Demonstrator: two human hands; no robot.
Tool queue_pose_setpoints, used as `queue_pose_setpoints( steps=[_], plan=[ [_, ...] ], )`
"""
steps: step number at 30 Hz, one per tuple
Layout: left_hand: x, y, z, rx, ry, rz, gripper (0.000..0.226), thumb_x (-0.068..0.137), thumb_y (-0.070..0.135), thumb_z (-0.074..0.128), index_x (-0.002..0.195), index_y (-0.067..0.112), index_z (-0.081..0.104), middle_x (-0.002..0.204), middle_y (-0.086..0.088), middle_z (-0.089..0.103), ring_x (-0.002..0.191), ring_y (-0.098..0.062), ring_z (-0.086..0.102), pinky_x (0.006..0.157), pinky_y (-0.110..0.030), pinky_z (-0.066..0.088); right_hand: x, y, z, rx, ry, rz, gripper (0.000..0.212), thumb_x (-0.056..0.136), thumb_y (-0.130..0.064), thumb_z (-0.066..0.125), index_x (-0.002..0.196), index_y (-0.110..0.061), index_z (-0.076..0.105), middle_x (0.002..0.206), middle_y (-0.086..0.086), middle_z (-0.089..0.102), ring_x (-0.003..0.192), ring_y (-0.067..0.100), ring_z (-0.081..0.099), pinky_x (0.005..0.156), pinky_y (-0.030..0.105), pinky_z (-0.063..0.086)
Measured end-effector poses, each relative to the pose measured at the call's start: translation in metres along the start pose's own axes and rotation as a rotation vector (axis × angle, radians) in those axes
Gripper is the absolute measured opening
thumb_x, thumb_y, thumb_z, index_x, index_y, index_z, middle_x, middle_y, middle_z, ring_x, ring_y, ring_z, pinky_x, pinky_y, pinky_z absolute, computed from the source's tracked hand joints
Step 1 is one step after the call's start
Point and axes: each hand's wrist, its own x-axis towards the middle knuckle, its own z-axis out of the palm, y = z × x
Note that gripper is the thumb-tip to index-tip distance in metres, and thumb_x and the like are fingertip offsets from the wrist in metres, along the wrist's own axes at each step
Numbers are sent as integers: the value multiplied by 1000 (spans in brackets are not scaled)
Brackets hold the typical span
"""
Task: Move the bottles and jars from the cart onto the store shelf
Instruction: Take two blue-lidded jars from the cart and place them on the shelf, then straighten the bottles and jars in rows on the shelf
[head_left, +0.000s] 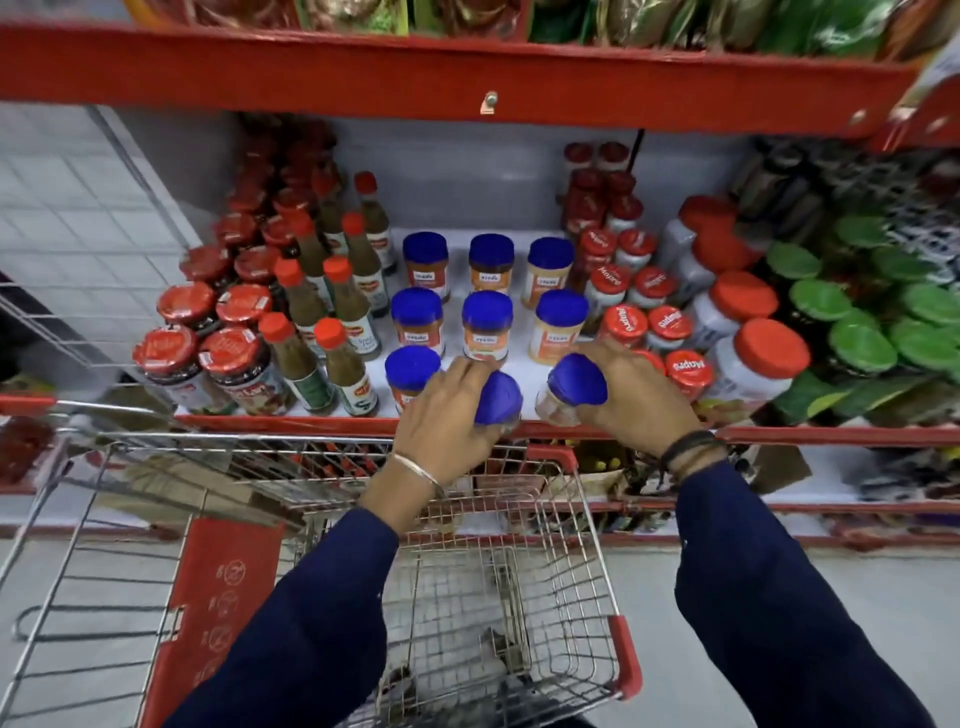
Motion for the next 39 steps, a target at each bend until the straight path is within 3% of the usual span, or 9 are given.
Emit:
queue_pose_setpoints(
  steps=[8,16,19,23,28,31,36,39],
  plan=[
    [64,-9,19,20,-92,-91,58,72,18,66,125,17,40,130,-15,45,104,-42,53,80,-50,53,57,25,17,-40,-77,-8,40,71,-5,65,109,-10,53,112,15,57,95,34,58,80,47,52],
    [75,-16,33,5,-205,-112,56,75,16,64,125,12,39,128,-18,46,110,-41,50,82,-49,50,76,42,36,-25,-134,-6,29,73,-9,68,100,-8,56,101,13,58,87,31,59,75,44,53],
    [76,-18,37,-12,-207,-105,61,75,12,66,128,12,37,133,-18,42,114,-42,48,88,-52,50,76,46,38,0,-126,-10,37,73,-7,68,108,-9,55,110,14,57,95,30,58,82,44,52],
    [73,-20,41,33,-185,-73,67,74,6,68,132,13,34,136,-17,38,115,-41,48,88,-52,51,68,45,39,-19,-128,8,60,76,-4,64,131,-10,42,135,14,46,121,32,48,98,41,44],
    [46,-19,24,-40,-44,-20,57,80,9,63,130,12,38,133,-14,42,116,-35,48,89,-49,51,48,20,35,-162,17,3,71,75,-9,64,138,-12,31,140,14,39,118,37,49,97,50,44],
    [19,-25,-6,-76,24,23,44,84,17,60,125,11,44,128,-12,48,113,-29,51,90,-44,50,31,-15,35,-68,151,-58,69,78,-10,59,139,-14,28,140,13,39,113,34,51,92,47,47],
    [-16,-71,-73,8,190,85,34,85,31,49,108,7,55,109,-17,59,99,-32,56,84,-41,51,19,-82,46,177,126,-236,47,85,-17,55,130,-18,43,134,6,49,116,25,51,93,44,47],
    [-18,-114,-109,85,250,7,28,84,22,56,108,7,54,109,-18,56,101,-34,53,86,-43,48,34,-119,56,201,85,-319,42,87,-16,54,128,-17,46,132,6,51,118,24,51,93,43,47]
  ],
)
